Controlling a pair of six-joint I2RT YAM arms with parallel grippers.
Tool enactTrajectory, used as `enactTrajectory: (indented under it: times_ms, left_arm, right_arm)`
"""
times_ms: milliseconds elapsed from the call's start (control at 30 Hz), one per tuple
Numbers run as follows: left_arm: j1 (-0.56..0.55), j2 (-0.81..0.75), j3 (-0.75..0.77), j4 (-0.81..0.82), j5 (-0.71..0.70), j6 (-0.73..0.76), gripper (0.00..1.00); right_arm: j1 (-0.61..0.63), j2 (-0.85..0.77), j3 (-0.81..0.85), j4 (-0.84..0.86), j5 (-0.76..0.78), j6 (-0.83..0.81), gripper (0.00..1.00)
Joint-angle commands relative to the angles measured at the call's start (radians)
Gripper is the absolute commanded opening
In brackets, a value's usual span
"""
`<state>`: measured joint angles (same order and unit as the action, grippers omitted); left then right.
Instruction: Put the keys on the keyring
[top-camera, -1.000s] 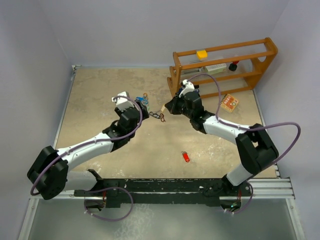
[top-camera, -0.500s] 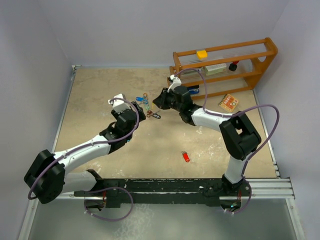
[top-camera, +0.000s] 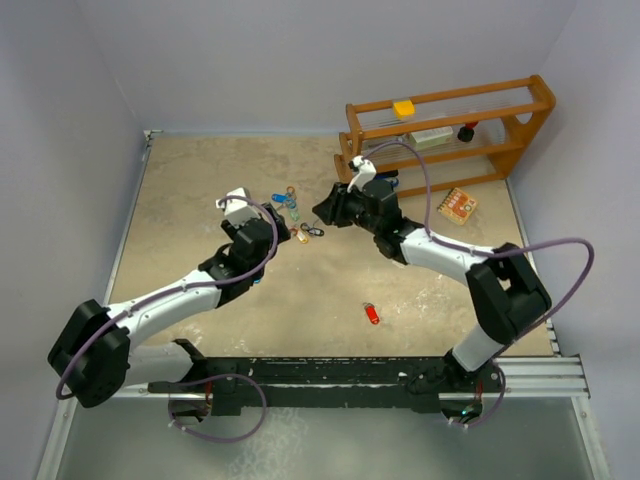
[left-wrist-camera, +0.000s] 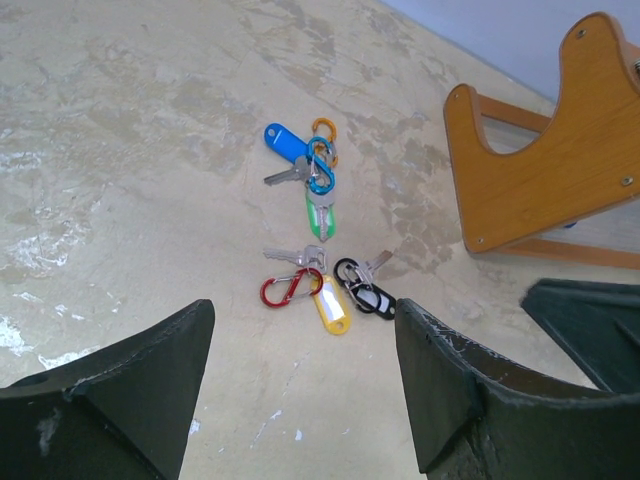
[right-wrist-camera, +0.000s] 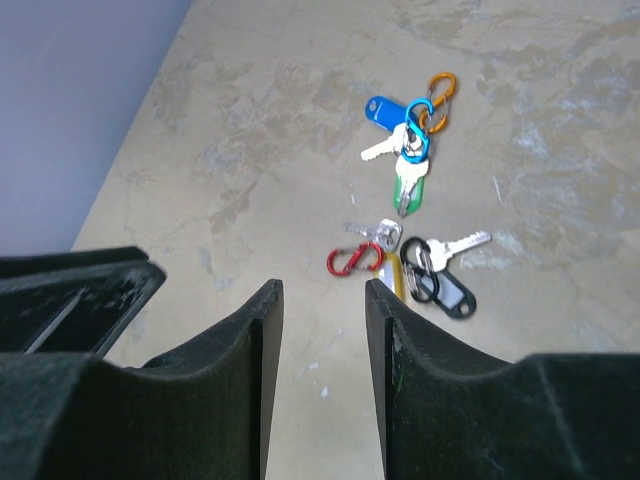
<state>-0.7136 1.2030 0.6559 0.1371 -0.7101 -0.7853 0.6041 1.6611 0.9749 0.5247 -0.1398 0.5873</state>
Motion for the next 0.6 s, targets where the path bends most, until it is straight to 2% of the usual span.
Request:
enactTrajectory:
  times_ms: [0, 333, 567]
  left_arm:
    - [0.011, 0.027, 0.004, 0.002, 0.012, -0.01, 0.7]
    - [0.024, 0.083, 0.001, -0.022, 0.057, -0.016, 0.7]
    - [0.026, 0.165, 0.031, -0.135, 0.088, -0.038, 0.7]
  right_arm:
    - [0.003, -0.119, -0.041, -0.147, 0.04, -0.07, 0.43]
    - [0.029, -0.311, -0.128, -0.659, 0.163, -0.135, 0.46]
    - [0.061, -0.392, -0.214, -0.793, 0.158, -0.096, 0.46]
